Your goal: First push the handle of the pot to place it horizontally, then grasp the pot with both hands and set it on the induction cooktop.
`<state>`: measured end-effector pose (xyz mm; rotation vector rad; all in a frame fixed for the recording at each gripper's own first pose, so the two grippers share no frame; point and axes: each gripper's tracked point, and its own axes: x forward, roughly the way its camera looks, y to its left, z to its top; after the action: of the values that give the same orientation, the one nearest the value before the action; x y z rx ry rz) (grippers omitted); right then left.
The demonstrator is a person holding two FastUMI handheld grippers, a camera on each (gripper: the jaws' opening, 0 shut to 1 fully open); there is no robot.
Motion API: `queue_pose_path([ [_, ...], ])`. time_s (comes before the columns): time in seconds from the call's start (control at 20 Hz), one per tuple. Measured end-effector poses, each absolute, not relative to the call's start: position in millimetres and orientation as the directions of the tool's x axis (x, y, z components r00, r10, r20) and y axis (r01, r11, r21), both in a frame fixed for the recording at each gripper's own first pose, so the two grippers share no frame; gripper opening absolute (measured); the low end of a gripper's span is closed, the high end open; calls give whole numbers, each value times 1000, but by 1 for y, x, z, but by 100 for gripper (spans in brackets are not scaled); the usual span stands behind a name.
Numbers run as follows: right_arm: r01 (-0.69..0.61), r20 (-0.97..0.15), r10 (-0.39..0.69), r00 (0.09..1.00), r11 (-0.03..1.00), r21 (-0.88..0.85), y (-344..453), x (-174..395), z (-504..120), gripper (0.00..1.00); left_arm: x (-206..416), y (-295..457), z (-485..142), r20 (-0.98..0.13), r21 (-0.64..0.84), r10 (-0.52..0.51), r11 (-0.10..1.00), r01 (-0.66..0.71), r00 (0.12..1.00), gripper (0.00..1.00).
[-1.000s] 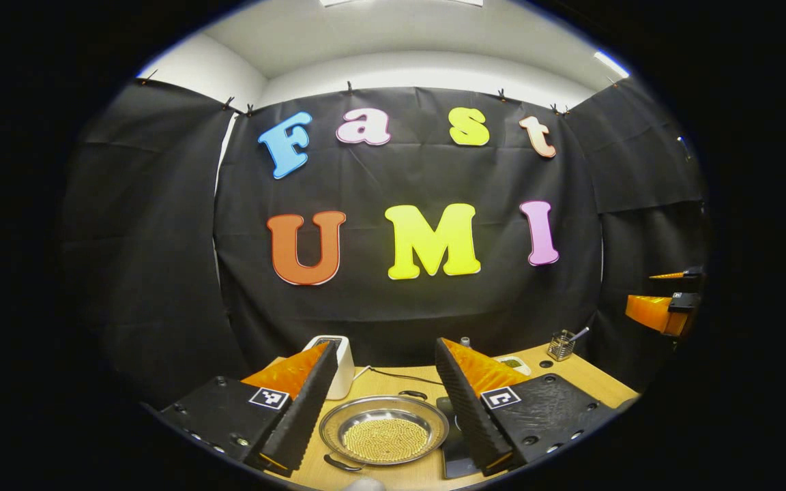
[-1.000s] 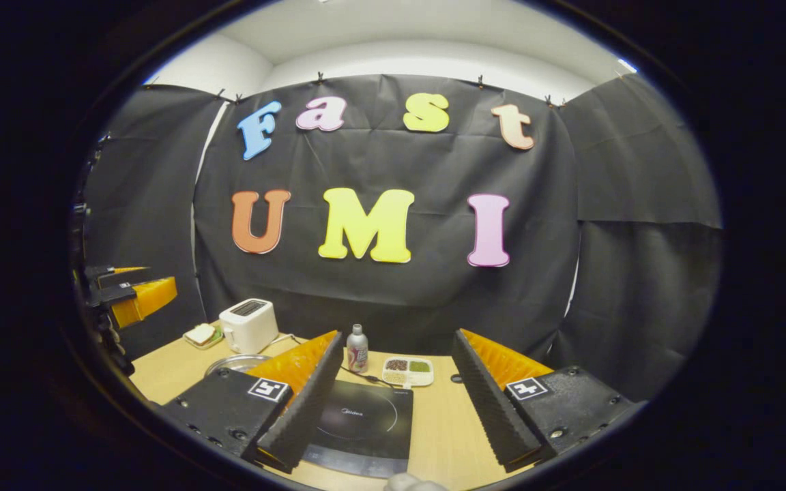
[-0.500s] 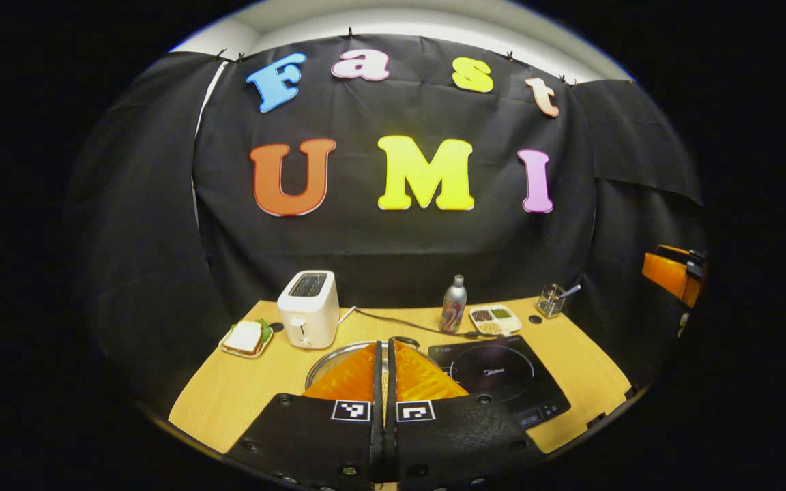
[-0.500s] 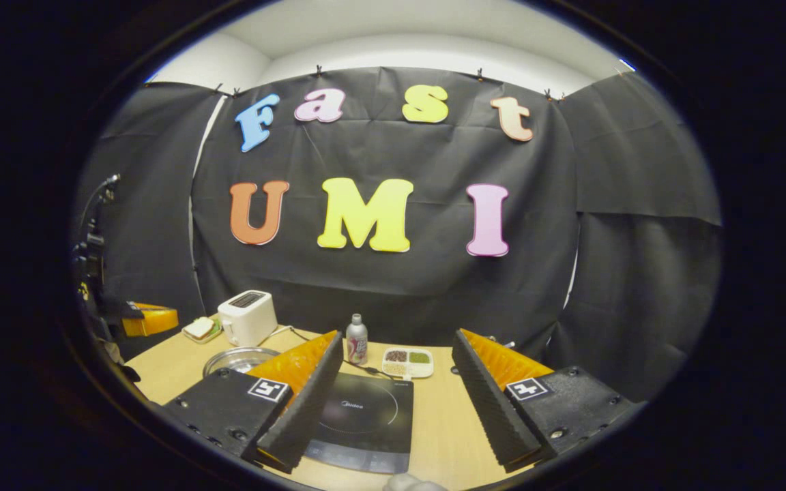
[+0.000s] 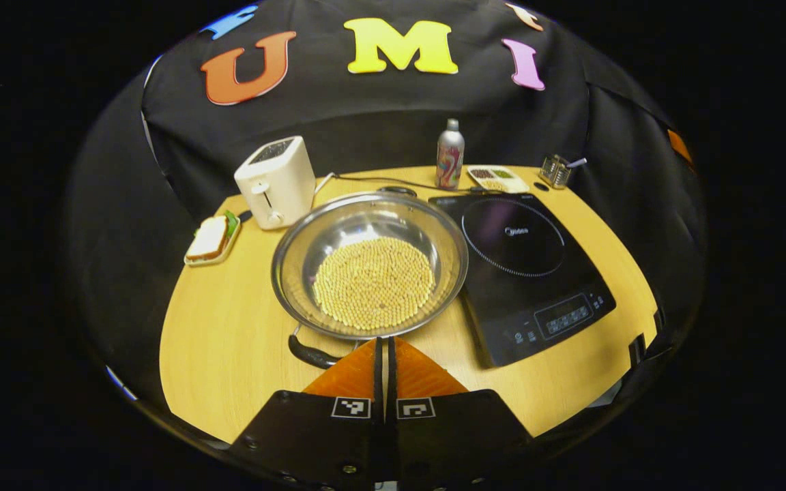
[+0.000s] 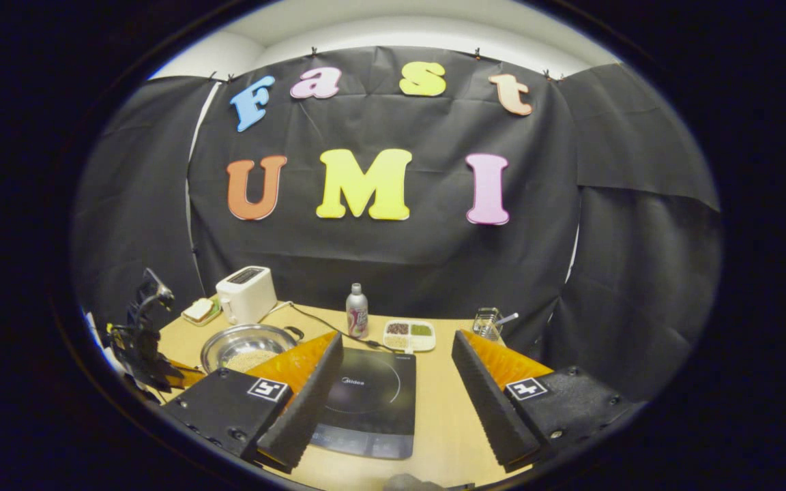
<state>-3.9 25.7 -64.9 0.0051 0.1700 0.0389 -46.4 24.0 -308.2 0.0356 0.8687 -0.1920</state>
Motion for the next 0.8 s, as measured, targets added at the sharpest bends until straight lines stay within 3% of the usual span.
queue_pose_path([
  [0.25,-33,-180,36,983,999,21,18,3,-67,97,-46,27,-343,-823,-64,-158,980,187,546,0],
  [0.3,-35,-185,38,982,999,21,17,4,-70,97,-44,29,-348,-831,-49,-149,979,196,536,10],
  [0.35,-38,-191,42,981,999,20,17,4,-71,97,-44,32,-355,-843,-38,-140,979,201,519,0],
  [0.4,-41,-195,44,980,999,19,17,5,-72,100,-45,33,-361,-853,-39,-139,978,203,503,0],
  [0.45,-42,-197,45,979,999,17,16,6,-72,97,-45,35,-367,-861,-35,-132,979,201,491,10],
  [0.5,-43,-199,45,979,999,15,15,6,-73,97,-44,37,-371,-866,-32,-127,979,202,483,0],
  [0.55,-45,-201,47,978,999,15,15,7,-73,100,-46,39,-376,-874,-28,-122,979,200,471,10],
  [0.6,-47,-204,48,978,999,12,14,8,-74,100,-46,38,-378,-876,-33,-124,979,199,465,0],
  [0.65,-46,-207,47,977,999,7,12,9,-74,97,-46,39,-379,-876,-32,-122,980,196,466,0],
  [0.7,-44,-207,43,977,999,3,11,9,-75,97,-45,41,-379,-877,-28,-116,981,191,467,10],
  [0.75,-39,-205,39,978,999,2,8,10,-73,97,-45,42,-380,-876,-26,-111,983,183,469,0],
  [0.8,-35,-207,35,978,999,1,6,10,-74,97,-45,44,-380,-875,-24,-105,984,174,473,0],
])
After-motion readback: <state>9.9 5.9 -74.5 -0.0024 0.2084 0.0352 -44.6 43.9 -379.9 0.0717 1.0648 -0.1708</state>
